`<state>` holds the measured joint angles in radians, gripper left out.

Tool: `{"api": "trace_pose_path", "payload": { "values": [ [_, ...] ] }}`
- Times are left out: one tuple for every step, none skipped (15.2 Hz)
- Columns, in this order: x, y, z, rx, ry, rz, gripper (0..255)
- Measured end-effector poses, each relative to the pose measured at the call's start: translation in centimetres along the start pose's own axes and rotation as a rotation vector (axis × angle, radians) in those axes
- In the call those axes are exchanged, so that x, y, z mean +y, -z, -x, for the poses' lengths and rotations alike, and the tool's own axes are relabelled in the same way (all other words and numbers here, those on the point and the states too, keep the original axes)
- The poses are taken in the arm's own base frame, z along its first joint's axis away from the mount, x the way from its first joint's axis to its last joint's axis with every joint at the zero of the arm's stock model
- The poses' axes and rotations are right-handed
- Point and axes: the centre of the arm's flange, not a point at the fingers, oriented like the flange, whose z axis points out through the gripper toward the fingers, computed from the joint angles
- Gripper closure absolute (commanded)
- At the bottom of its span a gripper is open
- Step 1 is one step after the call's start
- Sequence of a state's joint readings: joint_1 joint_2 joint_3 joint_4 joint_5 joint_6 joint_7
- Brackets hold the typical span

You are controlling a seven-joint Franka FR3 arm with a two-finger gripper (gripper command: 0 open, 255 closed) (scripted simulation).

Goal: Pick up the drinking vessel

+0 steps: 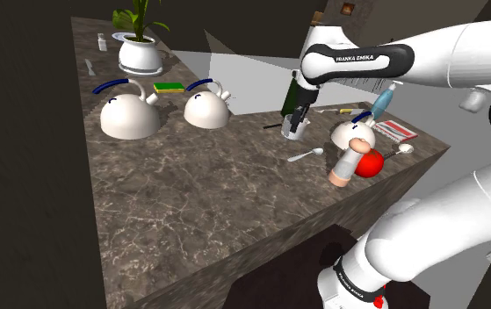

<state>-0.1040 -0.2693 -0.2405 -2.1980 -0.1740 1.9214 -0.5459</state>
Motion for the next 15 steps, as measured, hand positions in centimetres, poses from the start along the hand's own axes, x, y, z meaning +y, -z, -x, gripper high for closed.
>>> {"api": "trace_pose_path", "payload": {
  "values": [
    [1.4,-0.6,-0.3,-0.004,0.003,0.0,0],
    [2.3,-0.9,-0.5,-0.007,0.006,0.0,0],
    [3.5,-1.3,-1.0,-0.01,0.008,0.0,0],
    [4.4,-1.9,-1.5,-0.013,0.011,0.0,0],
    [5.9,-2.5,-1.8,-0.016,0.013,0.0,0],
    [6.9,-2.9,-1.9,-0.02,0.015,0.0,0],
    [8.2,-3.2,-2.4,-0.023,0.018,0.0,0],
    [9.3,-3.4,-2.7,-0.026,0.021,0.0,0],
    [9.8,-4.0,-3.1,-0.027,0.022,0.0,0],
    [9.9,-4.7,-3.1,-0.028,0.023,0.0,0],
    [10.1,-5.1,-3.3,-0.029,0.024,0.0,0],
    [10.1,-5.6,-3.4,-0.029,0.024,0.0,0],
    [10.0,-6.2,-3.3,-0.029,0.024,0.0,0],
    [9.9,-6.7,-3.4,-0.029,0.024,0.0,0],
    [10.0,-7.3,-3.5,-0.029,0.025,0.0,0]
  ]
}}
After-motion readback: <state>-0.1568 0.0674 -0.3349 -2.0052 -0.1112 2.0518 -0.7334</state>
